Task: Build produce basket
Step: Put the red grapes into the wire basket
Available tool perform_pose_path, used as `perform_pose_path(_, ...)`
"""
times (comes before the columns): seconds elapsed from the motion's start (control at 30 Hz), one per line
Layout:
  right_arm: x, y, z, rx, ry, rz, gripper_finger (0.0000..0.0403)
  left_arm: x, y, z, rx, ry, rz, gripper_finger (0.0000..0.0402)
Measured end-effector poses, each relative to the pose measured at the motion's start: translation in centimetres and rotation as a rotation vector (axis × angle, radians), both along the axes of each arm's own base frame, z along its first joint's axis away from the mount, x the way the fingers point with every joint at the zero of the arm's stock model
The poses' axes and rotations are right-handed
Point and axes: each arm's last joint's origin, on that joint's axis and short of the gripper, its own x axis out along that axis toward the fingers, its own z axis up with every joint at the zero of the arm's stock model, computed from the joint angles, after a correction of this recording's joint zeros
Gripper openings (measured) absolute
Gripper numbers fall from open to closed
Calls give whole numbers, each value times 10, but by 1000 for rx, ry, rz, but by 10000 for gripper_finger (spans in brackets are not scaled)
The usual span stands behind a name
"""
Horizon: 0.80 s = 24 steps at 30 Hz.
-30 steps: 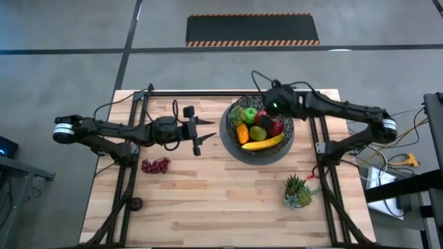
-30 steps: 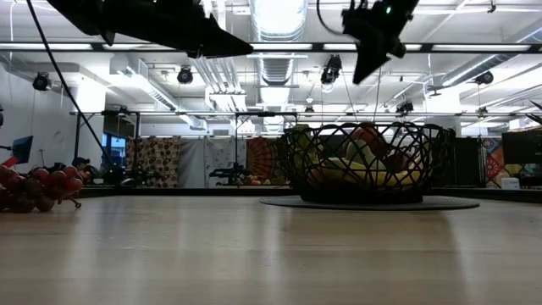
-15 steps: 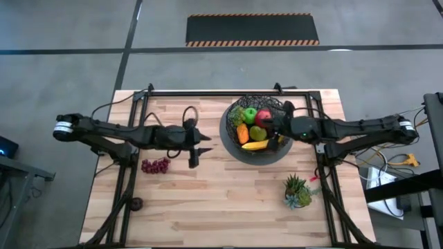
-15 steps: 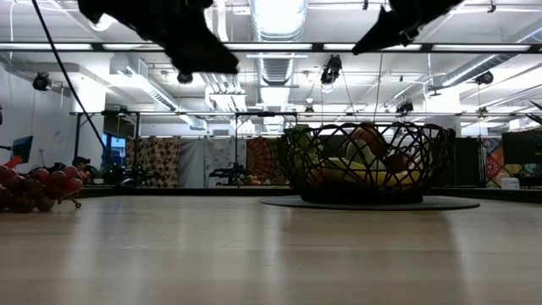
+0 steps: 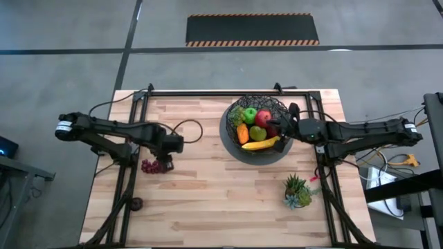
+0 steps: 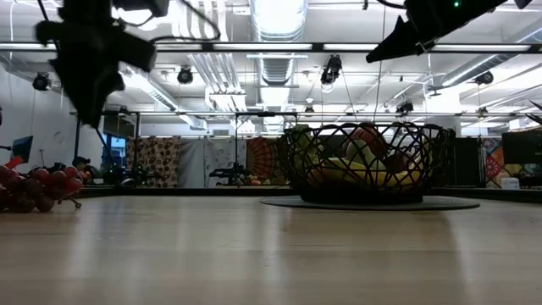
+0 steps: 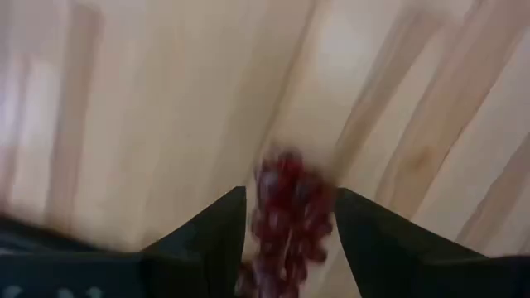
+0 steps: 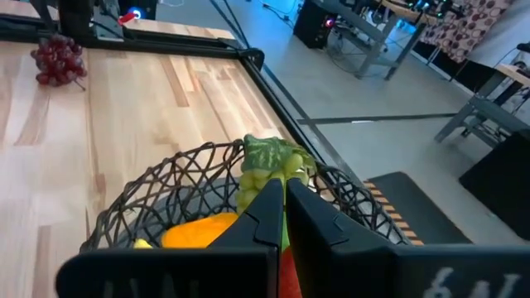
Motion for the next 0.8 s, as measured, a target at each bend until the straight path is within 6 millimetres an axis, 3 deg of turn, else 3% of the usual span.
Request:
perform_pose_path(0.3, 1, 0, -9, -22, 7, 11, 9, -16, 1, -31, 32, 139, -126, 169)
perform_pose_path(0.8, 1, 0, -10, -21, 14, 11, 9, -22, 3, -54, 48, 157, -113, 169)
